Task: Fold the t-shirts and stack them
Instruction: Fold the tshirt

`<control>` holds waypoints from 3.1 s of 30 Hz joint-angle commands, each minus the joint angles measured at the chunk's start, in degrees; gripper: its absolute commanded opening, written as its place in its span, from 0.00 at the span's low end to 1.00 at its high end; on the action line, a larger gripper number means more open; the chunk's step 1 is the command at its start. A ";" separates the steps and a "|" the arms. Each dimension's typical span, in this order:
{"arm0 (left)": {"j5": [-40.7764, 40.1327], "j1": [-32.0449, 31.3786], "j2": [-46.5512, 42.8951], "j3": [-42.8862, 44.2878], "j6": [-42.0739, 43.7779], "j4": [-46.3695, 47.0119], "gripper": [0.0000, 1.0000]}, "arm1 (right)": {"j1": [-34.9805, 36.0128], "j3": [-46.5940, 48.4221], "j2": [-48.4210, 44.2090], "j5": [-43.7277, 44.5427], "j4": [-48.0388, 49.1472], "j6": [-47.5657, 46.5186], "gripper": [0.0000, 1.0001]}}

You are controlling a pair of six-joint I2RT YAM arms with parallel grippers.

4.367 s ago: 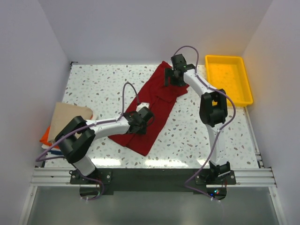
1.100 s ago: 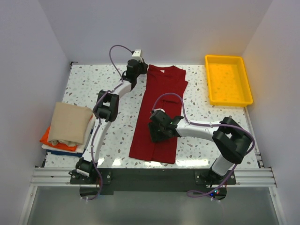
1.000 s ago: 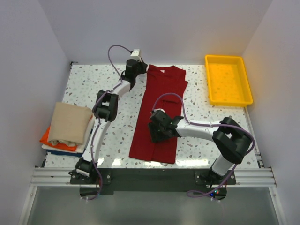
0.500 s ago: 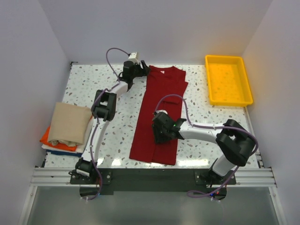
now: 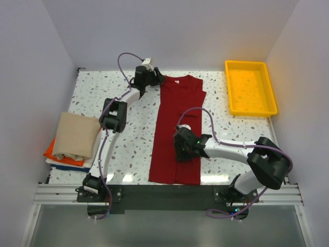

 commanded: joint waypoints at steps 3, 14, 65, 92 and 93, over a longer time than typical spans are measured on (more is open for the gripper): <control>2.65 0.06 -4.32 -1.82 -1.50 -2.61 0.50 | -0.52 -2.59 -2.65 2.19 -4.66 1.38 0.44; 0.99 0.06 -5.55 -3.58 -1.42 -1.65 0.00 | -1.14 -3.38 -3.80 1.49 -4.84 1.12 0.45; -9.31 -2.21 -59.59 -64.61 -13.53 -7.46 0.32 | -35.50 55.82 39.43 -11.51 -2.28 -9.08 0.37; -5.08 -10.74 -78.57 -88.56 -13.36 -16.83 0.50 | -38.05 57.30 28.67 -19.60 -7.04 -8.73 0.60; -5.00 -11.36 -79.46 -89.79 -13.71 -17.02 0.50 | -38.05 53.26 25.41 -19.51 -6.95 -8.38 0.59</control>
